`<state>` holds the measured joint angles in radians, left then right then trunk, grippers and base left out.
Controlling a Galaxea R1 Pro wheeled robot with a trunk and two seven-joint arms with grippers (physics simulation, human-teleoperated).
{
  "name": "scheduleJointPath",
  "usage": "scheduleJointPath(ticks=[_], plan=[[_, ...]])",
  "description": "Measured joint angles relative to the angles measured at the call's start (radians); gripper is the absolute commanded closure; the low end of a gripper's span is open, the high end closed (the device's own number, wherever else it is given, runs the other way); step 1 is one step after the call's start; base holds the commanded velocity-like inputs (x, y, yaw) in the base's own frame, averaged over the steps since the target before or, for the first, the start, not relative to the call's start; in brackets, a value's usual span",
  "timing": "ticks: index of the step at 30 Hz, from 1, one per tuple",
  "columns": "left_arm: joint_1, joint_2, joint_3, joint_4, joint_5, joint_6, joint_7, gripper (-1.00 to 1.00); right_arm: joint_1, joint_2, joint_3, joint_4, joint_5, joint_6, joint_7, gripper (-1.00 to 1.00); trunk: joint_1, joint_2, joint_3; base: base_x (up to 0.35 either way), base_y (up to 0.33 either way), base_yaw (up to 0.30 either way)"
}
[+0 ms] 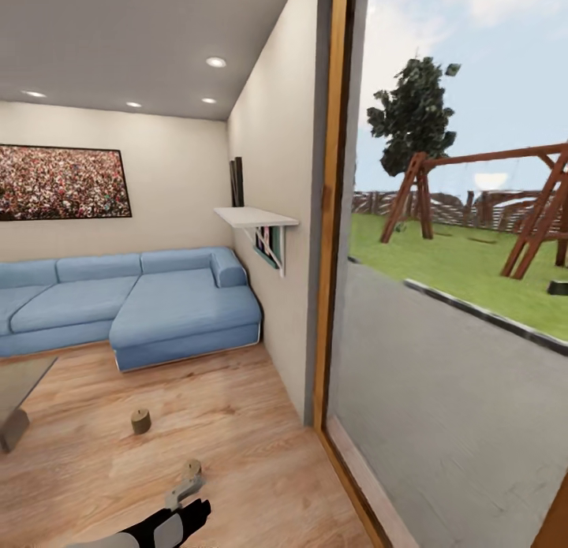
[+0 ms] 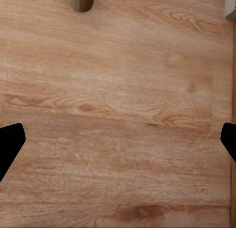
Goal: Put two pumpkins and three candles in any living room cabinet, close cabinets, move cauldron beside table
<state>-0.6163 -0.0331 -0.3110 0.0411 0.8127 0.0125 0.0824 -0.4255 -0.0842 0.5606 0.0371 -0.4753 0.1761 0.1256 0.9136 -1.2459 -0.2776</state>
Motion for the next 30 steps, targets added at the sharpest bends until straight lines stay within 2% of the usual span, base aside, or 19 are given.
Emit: scheduleJointPath(ticks=[30], plan=[[0.0, 0.0, 0.0, 0.0, 0.0, 0.0, 0.0, -1.0, 0.0, 0.001, 0.002, 0.0, 0.004, 0.001, 0.0, -1.0, 0.0, 0.0, 0.005, 0.001, -0.001, 0.282]])
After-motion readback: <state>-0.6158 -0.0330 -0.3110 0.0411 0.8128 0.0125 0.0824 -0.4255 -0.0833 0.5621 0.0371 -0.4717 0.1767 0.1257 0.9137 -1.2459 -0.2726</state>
